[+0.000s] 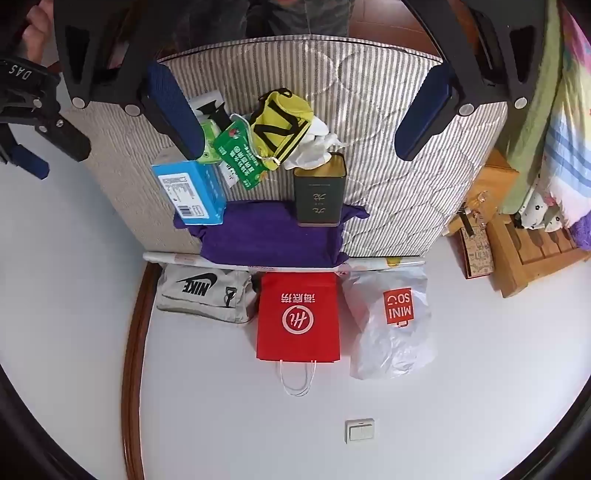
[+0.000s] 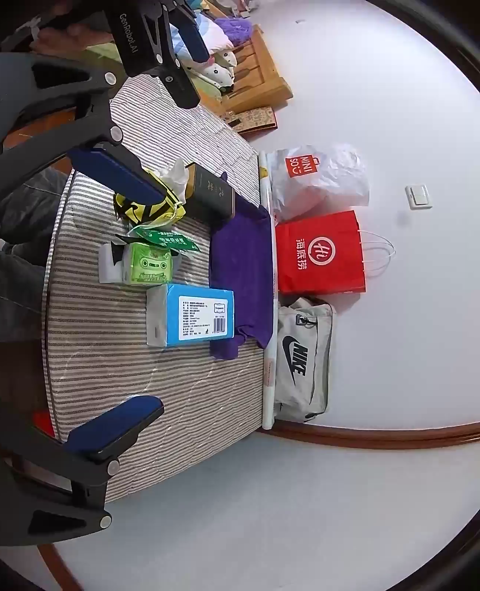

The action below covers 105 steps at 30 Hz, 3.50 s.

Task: Organize soft objects

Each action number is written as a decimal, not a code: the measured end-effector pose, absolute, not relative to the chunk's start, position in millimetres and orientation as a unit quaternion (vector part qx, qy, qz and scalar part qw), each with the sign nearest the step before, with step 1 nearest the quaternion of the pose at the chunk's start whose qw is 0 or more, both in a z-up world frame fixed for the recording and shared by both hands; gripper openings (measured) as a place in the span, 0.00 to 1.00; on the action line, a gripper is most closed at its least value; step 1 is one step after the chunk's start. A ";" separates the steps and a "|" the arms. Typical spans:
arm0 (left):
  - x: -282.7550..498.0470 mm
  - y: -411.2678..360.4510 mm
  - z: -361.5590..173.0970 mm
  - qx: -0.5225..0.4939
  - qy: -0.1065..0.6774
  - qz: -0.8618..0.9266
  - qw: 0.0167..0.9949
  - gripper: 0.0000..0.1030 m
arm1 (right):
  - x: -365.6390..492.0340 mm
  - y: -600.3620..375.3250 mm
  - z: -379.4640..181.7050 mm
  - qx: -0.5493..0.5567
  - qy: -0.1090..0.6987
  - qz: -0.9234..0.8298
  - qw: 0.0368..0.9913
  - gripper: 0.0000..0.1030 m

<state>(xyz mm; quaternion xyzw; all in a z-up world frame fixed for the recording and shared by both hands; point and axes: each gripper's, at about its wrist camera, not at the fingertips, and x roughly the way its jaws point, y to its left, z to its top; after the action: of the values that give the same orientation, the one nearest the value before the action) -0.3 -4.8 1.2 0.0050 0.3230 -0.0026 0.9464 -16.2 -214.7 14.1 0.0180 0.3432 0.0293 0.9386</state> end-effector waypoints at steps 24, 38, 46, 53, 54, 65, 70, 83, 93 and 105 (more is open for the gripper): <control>-6.0 7.9 -0.9 -0.027 0.328 -0.013 0.944 1.00 | -20.9 -200.2 11.6 -0.001 0.340 0.042 0.939 0.99; -6.8 10.8 -0.7 -0.028 0.329 -0.012 0.944 1.00 | -21.0 -197.4 11.2 -0.001 0.341 0.045 0.939 0.99; -7.2 12.3 -0.5 -0.028 0.328 -0.013 0.944 1.00 | -22.1 -196.9 13.2 -0.001 0.340 0.045 0.939 0.99; -7.3 13.6 -0.2 -0.028 0.328 -0.013 0.944 1.00 | -22.1 -196.7 14.4 -0.001 0.339 0.045 0.940 0.99; -7.4 13.8 -0.2 -0.028 0.329 -0.014 0.944 1.00 | -22.2 -196.7 14.2 -0.002 0.339 0.045 0.940 0.99; -8.6 14.8 -0.6 -0.027 0.328 -0.014 0.944 1.00 | -22.8 -196.1 15.2 -0.002 0.339 0.047 0.940 0.99; -8.1 13.8 -0.5 -0.028 0.328 -0.014 0.944 1.00 | -24.4 -194.4 15.6 -0.003 0.338 0.048 0.940 0.99; -10.9 15.4 0.4 -0.026 0.327 -0.014 0.945 1.00 | -25.2 -193.0 15.6 -0.004 0.338 0.049 0.940 0.99; -10.2 14.4 1.9 -0.026 0.327 -0.016 0.944 1.00 | -25.7 -192.6 16.1 -0.004 0.337 0.051 0.940 0.99; 10.0 22.2 -13.2 -0.035 0.349 -0.006 0.937 1.00 | -8.9 -198.7 -7.4 0.016 0.360 0.066 0.931 0.99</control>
<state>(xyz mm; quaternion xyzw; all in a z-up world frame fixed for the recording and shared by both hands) 10.0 22.2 -13.2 -0.0352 0.3486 -0.0063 0.9366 -8.9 -198.7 -7.4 0.0158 0.3597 0.0660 0.9306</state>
